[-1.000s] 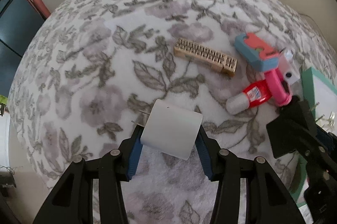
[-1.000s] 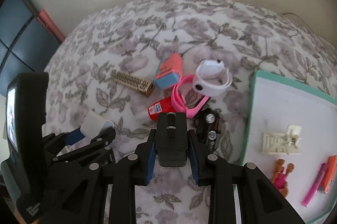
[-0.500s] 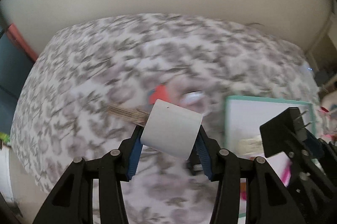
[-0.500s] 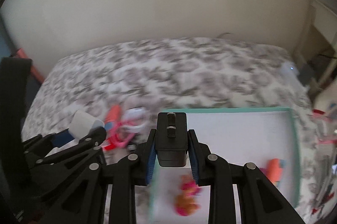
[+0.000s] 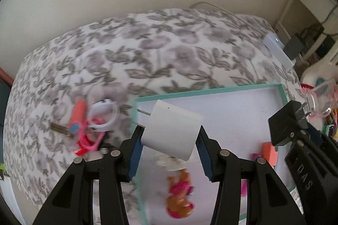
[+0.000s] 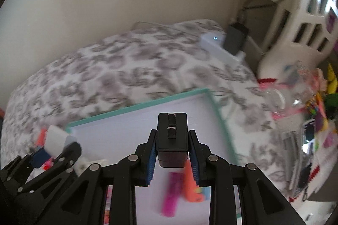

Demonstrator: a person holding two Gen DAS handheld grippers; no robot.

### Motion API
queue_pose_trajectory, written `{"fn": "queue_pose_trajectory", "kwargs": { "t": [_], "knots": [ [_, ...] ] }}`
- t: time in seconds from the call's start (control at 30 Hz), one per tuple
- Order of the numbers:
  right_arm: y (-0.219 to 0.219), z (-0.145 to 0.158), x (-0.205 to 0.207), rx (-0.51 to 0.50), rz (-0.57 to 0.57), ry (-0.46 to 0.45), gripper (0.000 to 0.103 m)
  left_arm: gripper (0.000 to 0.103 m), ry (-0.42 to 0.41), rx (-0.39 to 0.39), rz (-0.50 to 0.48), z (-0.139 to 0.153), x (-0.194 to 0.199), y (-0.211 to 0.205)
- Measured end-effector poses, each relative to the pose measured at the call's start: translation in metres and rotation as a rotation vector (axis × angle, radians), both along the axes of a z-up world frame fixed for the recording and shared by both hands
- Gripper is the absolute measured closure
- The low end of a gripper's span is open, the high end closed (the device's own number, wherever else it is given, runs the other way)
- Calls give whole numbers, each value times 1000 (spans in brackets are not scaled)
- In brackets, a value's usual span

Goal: Organize rigid objects
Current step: 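Carry the white adapter and black charger into the tray and open both grippers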

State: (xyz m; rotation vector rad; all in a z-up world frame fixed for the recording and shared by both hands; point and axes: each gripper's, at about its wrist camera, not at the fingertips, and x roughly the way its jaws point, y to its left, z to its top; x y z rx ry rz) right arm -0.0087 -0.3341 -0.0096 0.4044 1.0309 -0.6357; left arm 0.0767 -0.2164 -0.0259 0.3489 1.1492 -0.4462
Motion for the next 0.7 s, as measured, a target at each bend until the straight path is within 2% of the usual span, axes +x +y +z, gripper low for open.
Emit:
{"fn": "queue_pose_trajectory", "kwargs": {
  "t": [0.3,0.7],
  "knots": [
    [-24,-22,-6,-18,-37,85,73,52,18,34,-44,-24,-11,-40],
    [-22,-35,0,-15,-15,143,73,52,66,25,-30,-42,-8,-38]
  ]
}}
